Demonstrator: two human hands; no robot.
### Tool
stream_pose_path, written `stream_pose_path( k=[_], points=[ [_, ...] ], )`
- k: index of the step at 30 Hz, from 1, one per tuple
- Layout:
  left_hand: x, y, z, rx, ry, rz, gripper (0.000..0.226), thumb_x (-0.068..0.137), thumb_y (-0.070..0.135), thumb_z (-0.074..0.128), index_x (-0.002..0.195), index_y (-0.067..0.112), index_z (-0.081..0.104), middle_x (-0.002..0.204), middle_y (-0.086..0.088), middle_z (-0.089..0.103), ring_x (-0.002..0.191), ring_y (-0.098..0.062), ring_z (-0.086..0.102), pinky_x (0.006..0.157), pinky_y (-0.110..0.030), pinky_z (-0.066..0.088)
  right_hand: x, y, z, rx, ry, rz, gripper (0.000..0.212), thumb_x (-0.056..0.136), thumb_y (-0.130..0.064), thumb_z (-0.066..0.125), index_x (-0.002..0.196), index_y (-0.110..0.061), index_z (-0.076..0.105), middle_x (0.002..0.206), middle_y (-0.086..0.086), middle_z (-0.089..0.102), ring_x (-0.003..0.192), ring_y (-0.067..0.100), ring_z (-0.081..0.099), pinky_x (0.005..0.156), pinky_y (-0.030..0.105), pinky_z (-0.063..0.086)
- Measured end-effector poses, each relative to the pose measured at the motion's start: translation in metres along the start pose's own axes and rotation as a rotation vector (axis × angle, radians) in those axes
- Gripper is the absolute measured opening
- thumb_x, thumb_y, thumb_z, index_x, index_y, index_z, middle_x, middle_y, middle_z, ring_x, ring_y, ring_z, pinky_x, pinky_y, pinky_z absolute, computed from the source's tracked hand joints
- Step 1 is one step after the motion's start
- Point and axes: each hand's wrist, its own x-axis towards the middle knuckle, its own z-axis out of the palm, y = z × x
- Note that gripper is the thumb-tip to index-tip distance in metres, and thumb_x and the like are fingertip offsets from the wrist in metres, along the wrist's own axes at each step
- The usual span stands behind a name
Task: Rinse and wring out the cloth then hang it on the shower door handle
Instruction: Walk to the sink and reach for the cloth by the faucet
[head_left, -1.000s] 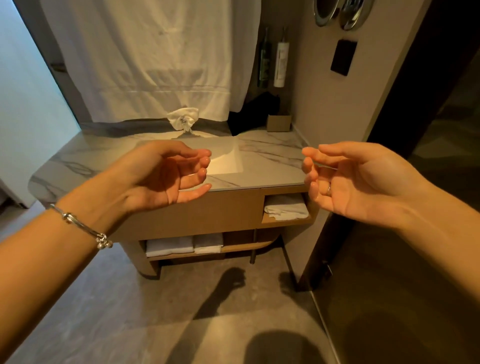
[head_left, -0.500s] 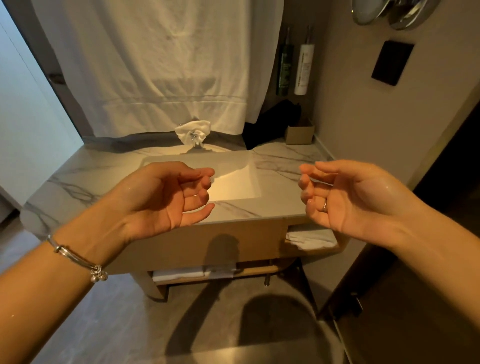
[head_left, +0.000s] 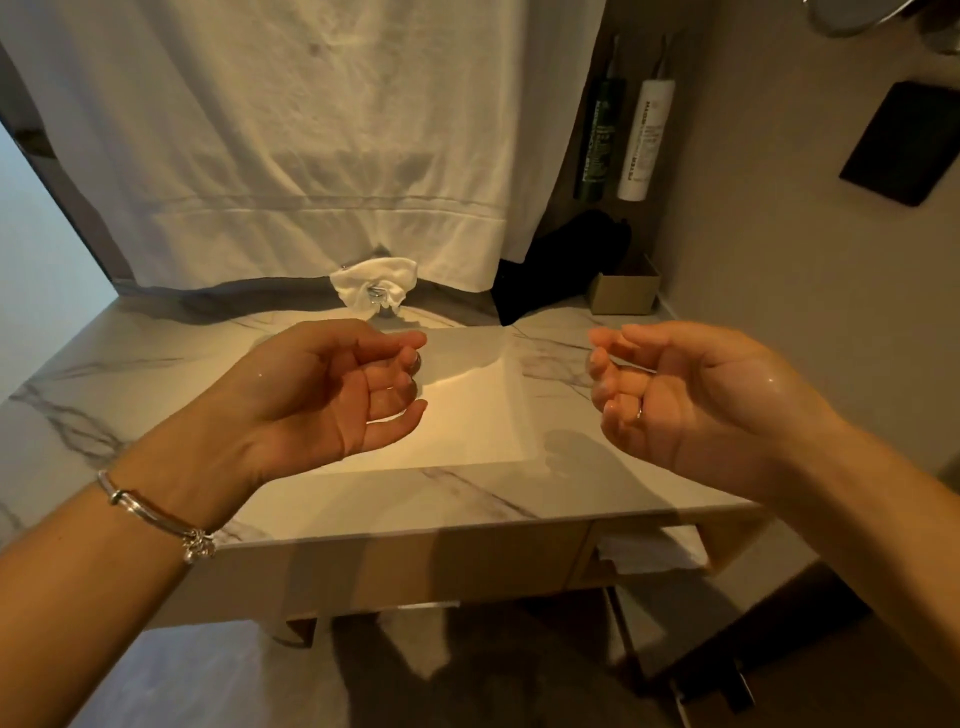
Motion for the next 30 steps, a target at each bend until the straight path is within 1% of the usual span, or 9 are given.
stream_pose_path(
  k=[2,4,8,13,16,20,24,28,30],
  points=[
    [0.020,0.013,-0.001,-0.005,0.015,0.016,0.020,0.063,0.013,0.064,0.081,0.011,0.072,0.069,-0.001,0.065,0.058,-0.011,0.061,0.063,-0.030,0.059,0.020,-0.013,-0.005,-0.033,0.004,-0.003,0.031,0.063,-0.020,0.064,0.092,-0.009,0.066,0.069,0.003,0.064,0.054,0.011,0.058,0.046,0.022,0.051],
    [0.035,0.024,-0.003,0.002,0.012,0.044,0.022,0.060,0.012,0.066,0.082,0.011,0.072,0.069,-0.001,0.065,0.058,-0.011,0.061,0.062,-0.030,0.058,0.038,-0.023,-0.007,-0.054,-0.003,-0.002,0.033,0.058,-0.022,0.067,0.089,-0.010,0.067,0.068,0.003,0.064,0.054,0.010,0.058,0.045,0.022,0.050],
    [0.065,0.043,-0.018,0.010,0.019,0.074,0.040,0.044,0.012,0.080,0.084,0.011,0.074,0.070,-0.002,0.066,0.060,-0.013,0.062,0.061,-0.031,0.057,0.080,-0.042,-0.007,-0.071,-0.030,0.049,0.041,0.044,-0.024,0.074,0.081,-0.010,0.066,0.065,0.002,0.063,0.053,0.010,0.058,0.046,0.021,0.052],
    [0.104,0.073,-0.048,0.002,0.051,0.070,0.027,0.059,0.013,0.071,0.085,0.010,0.074,0.067,-0.002,0.066,0.057,-0.012,0.061,0.061,-0.031,0.056,0.139,-0.055,-0.007,-0.011,0.008,0.066,0.030,0.056,-0.020,0.065,0.085,-0.010,0.065,0.069,0.004,0.061,0.054,0.011,0.056,0.046,0.022,0.052],
    [0.131,0.098,-0.070,0.014,0.062,0.070,0.028,0.059,0.012,0.070,0.087,0.009,0.074,0.068,-0.002,0.066,0.057,-0.011,0.060,0.061,-0.031,0.056,0.176,-0.064,-0.003,0.012,0.031,0.060,0.030,0.059,-0.019,0.064,0.088,-0.010,0.067,0.068,0.004,0.062,0.053,0.011,0.057,0.046,0.022,0.052],
    [0.166,0.137,-0.097,0.006,0.066,0.078,0.028,0.057,0.012,0.070,0.085,0.007,0.075,0.066,-0.002,0.066,0.055,-0.010,0.060,0.061,-0.031,0.056,0.222,-0.077,0.011,0.026,0.042,0.044,0.032,0.058,-0.018,0.064,0.089,-0.008,0.066,0.064,0.003,0.062,0.052,0.010,0.056,0.047,0.020,0.052],
    [0.198,0.166,-0.118,-0.013,0.050,0.073,0.029,0.048,0.011,0.075,0.077,0.008,0.074,0.063,-0.002,0.064,0.052,-0.011,0.058,0.058,-0.030,0.056,0.260,-0.086,0.020,0.033,0.050,0.038,0.035,0.054,-0.017,0.066,0.088,-0.008,0.066,0.064,0.003,0.061,0.052,0.010,0.055,0.048,0.020,0.052],
    [0.230,0.180,-0.139,-0.038,0.083,0.050,0.016,0.060,0.011,0.064,0.073,0.011,0.074,0.061,0.000,0.063,0.051,-0.011,0.056,0.058,-0.029,0.057,0.298,-0.092,0.016,0.044,0.065,0.074,0.039,0.047,-0.017,0.072,0.084,-0.008,0.066,0.064,0.003,0.061,0.053,0.010,0.056,0.049,0.020,0.052],
    [0.244,0.181,-0.150,-0.074,0.110,0.038,0.015,0.064,0.010,0.060,0.072,0.010,0.074,0.060,0.000,0.062,0.050,-0.011,0.056,0.056,-0.028,0.057,0.316,-0.092,0.011,0.053,0.091,0.107,0.036,0.051,-0.016,0.071,0.085,-0.008,0.066,0.065,0.003,0.061,0.053,0.011,0.056,0.050,0.020,0.052]
  ],
)
